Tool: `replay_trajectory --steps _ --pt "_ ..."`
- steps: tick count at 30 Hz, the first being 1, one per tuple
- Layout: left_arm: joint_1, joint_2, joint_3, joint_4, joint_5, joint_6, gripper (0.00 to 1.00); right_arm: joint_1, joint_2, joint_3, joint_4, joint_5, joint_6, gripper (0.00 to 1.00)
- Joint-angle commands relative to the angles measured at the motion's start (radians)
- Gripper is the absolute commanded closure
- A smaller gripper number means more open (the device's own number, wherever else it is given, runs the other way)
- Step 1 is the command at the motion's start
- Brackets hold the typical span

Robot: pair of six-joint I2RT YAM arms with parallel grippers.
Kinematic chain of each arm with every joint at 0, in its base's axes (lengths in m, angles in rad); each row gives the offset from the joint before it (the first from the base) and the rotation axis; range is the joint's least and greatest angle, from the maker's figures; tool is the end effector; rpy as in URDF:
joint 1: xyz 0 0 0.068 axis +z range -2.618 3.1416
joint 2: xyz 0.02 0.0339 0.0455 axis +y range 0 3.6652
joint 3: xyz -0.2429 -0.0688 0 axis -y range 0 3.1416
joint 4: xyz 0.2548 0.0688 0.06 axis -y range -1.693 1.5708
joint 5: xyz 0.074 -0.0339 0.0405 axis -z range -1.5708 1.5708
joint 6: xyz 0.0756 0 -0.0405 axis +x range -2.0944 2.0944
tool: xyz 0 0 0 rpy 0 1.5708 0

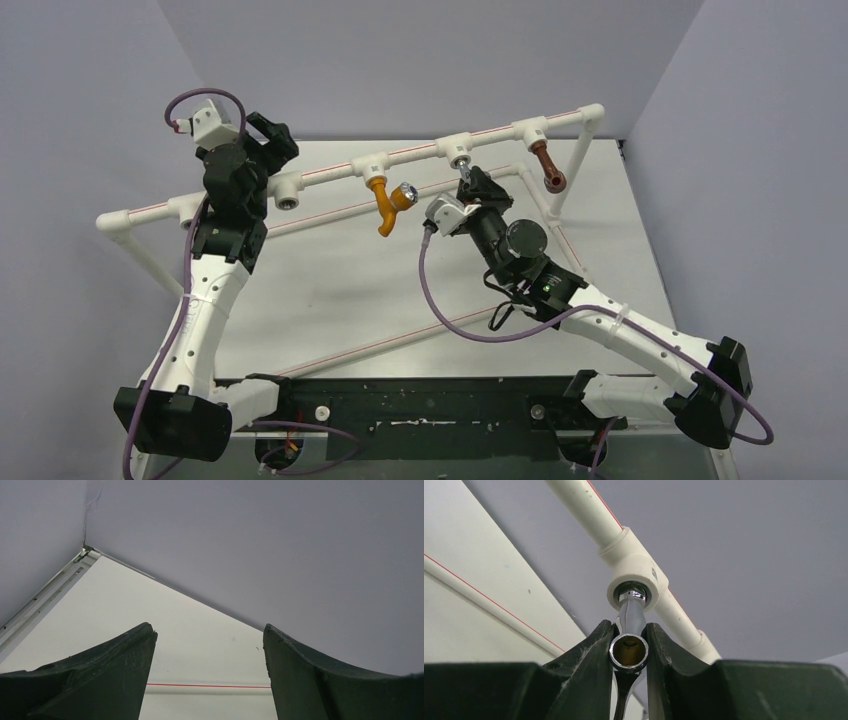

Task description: Install the water faucets

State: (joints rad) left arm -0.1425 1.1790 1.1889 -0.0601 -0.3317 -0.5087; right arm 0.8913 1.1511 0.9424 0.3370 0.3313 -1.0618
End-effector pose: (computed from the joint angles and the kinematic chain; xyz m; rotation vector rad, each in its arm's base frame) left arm 0.3269 -0.0220 0.3932 -0.5428 1.5298 -0.2334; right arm 0.2246 0.2389 0.3598 -1.0361 1.0294 -0.3779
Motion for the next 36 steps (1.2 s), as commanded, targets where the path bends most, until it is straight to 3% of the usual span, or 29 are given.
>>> replay_trajectory --steps 1,10,30,36 --pt "-0.003 0.058 -0.083 -0.255 0.016 0.014 0.24 -0.011 -0.044 -0.007 0.158 0.054 0.4 1.0" --pt "-0.002 0.054 -0.083 -0.255 0.017 0.014 0.24 -0.014 -0.064 0.012 0.169 0.138 1.11 1.0" --pt "-0.003 0.051 -0.086 -0.253 0.023 0.013 0.24 -0.012 -0.107 -0.037 0.198 0.264 2.114 1.0" --pt "-0.002 0.051 -0.086 -0.254 0.024 0.012 0.24 -0.012 -0.084 0.068 0.015 0.297 2.4 1.0"
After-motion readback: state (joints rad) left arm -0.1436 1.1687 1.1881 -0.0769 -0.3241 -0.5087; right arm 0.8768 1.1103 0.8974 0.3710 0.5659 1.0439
